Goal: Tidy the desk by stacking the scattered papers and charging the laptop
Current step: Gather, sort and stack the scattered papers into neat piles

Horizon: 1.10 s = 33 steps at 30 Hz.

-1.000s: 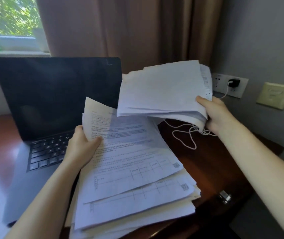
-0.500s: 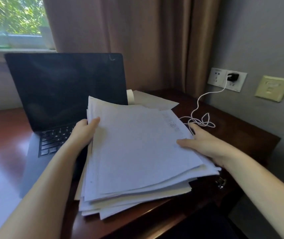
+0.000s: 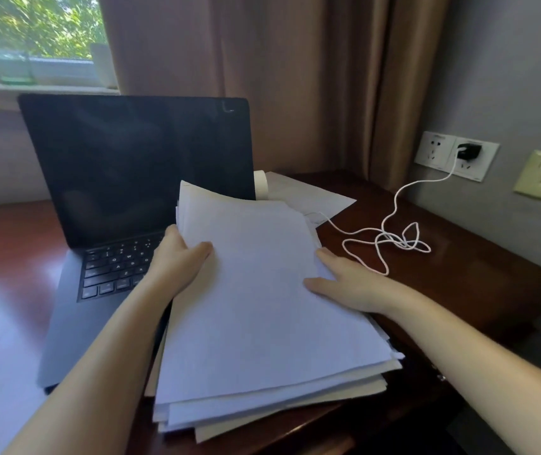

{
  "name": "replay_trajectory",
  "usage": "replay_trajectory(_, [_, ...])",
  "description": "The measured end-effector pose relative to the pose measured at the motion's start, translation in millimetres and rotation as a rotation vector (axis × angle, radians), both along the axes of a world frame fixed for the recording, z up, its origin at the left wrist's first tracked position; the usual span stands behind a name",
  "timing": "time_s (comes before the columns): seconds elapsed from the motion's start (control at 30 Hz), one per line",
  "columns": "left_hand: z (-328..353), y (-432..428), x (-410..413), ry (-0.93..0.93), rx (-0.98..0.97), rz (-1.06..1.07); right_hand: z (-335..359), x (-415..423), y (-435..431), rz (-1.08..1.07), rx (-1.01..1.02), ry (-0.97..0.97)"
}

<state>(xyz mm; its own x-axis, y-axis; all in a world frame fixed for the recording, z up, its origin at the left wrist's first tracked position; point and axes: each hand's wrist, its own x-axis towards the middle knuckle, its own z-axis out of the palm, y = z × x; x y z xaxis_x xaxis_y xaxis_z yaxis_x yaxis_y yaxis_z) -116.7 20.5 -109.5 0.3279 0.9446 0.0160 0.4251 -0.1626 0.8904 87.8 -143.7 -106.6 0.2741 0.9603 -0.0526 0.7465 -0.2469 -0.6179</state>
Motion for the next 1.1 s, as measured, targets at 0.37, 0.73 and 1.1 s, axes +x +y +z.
replay_trajectory(0.37, [-4.5, 5.4, -1.9, 0.029, 0.128, 0.113, 2.3, 132.3, 123.1, -0.514, 0.005, -0.328])
replay_trajectory(0.73, [-14.5, 14.4, -0.3, -0.093, 0.112, 0.125, -11.0, 190.6, 173.9, -0.631, -0.19, -0.246])
replay_trajectory(1.1, [-17.6, 17.2, 0.9, -0.104, 0.106, 0.131, 9.9, 184.3, 189.8, -0.553, -0.155, -0.133])
